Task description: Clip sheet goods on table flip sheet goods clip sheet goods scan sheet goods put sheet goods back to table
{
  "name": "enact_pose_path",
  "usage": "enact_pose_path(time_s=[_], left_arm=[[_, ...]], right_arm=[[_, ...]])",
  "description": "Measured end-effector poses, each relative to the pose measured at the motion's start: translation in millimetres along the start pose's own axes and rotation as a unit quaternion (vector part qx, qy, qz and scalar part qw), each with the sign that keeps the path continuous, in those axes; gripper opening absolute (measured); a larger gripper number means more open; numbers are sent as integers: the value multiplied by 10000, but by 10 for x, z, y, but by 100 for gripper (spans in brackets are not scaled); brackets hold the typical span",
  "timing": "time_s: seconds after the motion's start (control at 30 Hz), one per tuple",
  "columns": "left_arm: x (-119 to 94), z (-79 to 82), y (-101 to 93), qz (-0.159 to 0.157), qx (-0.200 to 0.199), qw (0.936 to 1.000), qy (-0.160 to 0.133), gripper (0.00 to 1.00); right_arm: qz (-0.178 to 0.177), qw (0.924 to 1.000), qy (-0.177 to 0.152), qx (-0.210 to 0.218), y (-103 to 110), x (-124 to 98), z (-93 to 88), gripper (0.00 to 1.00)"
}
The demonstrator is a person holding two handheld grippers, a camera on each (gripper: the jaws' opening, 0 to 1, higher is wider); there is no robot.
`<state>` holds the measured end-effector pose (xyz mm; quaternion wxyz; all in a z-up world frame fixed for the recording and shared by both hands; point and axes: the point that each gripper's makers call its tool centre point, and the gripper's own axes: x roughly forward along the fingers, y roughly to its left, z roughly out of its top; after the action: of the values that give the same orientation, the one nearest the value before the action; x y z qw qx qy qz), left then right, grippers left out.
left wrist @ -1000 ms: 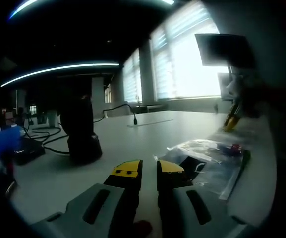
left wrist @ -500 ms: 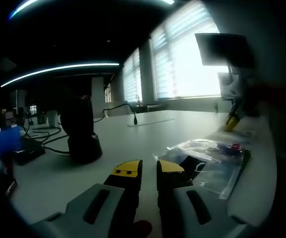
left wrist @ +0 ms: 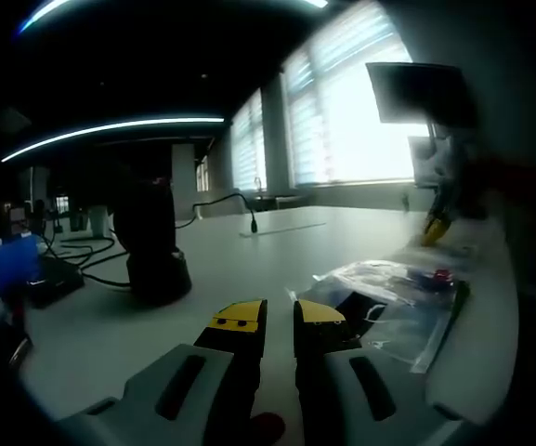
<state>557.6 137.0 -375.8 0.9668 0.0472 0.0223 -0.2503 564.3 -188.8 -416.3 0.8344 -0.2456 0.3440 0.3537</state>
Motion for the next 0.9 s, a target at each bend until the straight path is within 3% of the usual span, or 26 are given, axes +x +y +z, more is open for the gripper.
enact_pose_path(time_s=[0.47,0.9], left_arm=[[7,-2,3,-4,-20,10000,8,4],[5,6,2,2,28,10000,-21,4]], right_arm=[[1,9985,-415,356,-43,-329,248,1],[-169,9926,-1061,567,-81,-527,476,0]])
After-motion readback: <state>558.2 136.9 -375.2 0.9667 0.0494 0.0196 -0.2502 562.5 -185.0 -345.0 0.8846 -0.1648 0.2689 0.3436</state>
